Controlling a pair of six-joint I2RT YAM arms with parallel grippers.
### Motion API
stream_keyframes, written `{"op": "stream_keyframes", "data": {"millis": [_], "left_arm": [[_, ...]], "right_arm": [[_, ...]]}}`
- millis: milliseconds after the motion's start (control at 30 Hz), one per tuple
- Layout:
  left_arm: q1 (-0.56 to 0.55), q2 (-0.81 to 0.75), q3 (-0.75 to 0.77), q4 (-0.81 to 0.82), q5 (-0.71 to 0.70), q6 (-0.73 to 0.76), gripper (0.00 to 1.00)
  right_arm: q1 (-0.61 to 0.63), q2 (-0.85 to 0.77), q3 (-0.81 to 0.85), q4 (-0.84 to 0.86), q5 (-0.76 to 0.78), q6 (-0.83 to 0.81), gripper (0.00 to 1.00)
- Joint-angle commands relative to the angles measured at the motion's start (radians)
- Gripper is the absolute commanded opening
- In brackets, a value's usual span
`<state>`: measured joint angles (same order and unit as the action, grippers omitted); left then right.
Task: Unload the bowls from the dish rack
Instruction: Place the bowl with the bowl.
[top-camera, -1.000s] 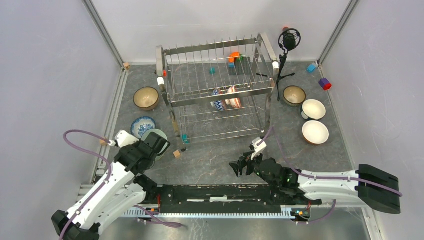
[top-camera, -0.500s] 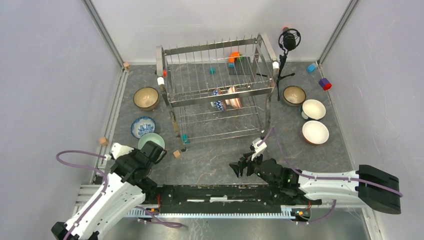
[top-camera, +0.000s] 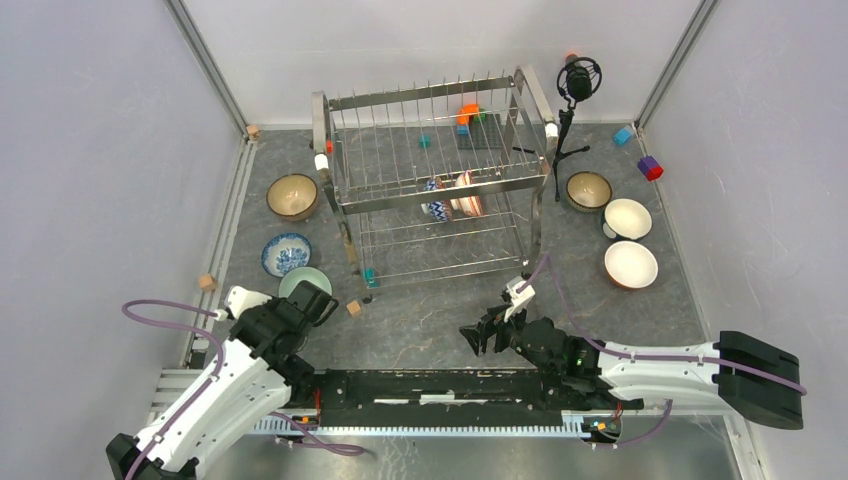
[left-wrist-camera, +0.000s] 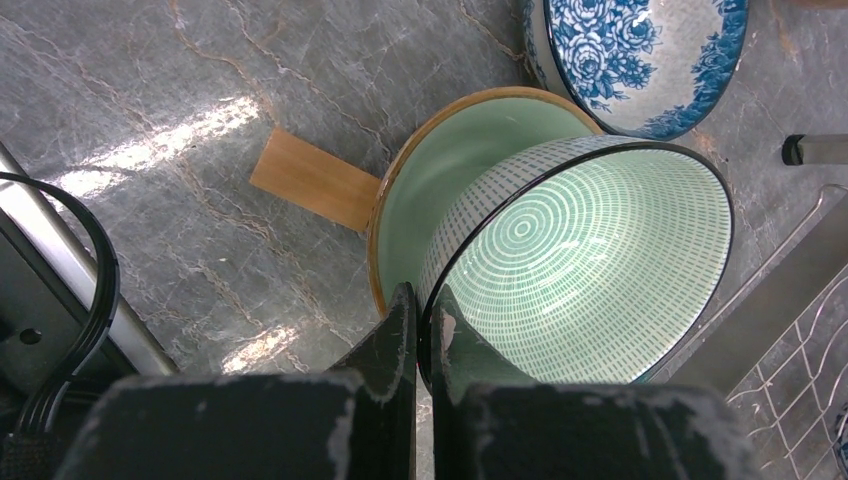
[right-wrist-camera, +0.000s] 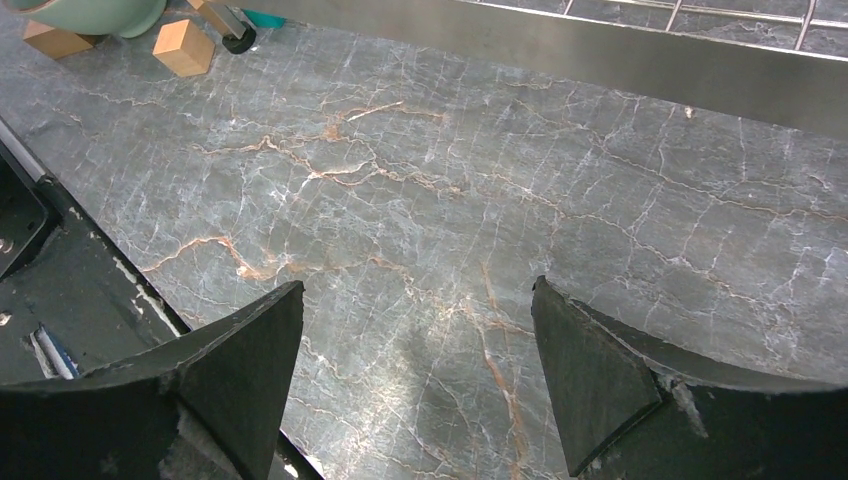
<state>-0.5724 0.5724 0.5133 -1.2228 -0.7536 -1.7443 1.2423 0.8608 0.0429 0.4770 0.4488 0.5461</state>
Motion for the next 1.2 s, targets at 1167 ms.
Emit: {"op": "stream_keyframes", "data": {"millis": [1167], "left_arm": [[0.007,-0.061,0.071,-0.076,-0.114,-0.010,0.37]], "right_arm": [[0.000,-0.036,-0.026,0.031,0.007,0.014,0.89]]}}
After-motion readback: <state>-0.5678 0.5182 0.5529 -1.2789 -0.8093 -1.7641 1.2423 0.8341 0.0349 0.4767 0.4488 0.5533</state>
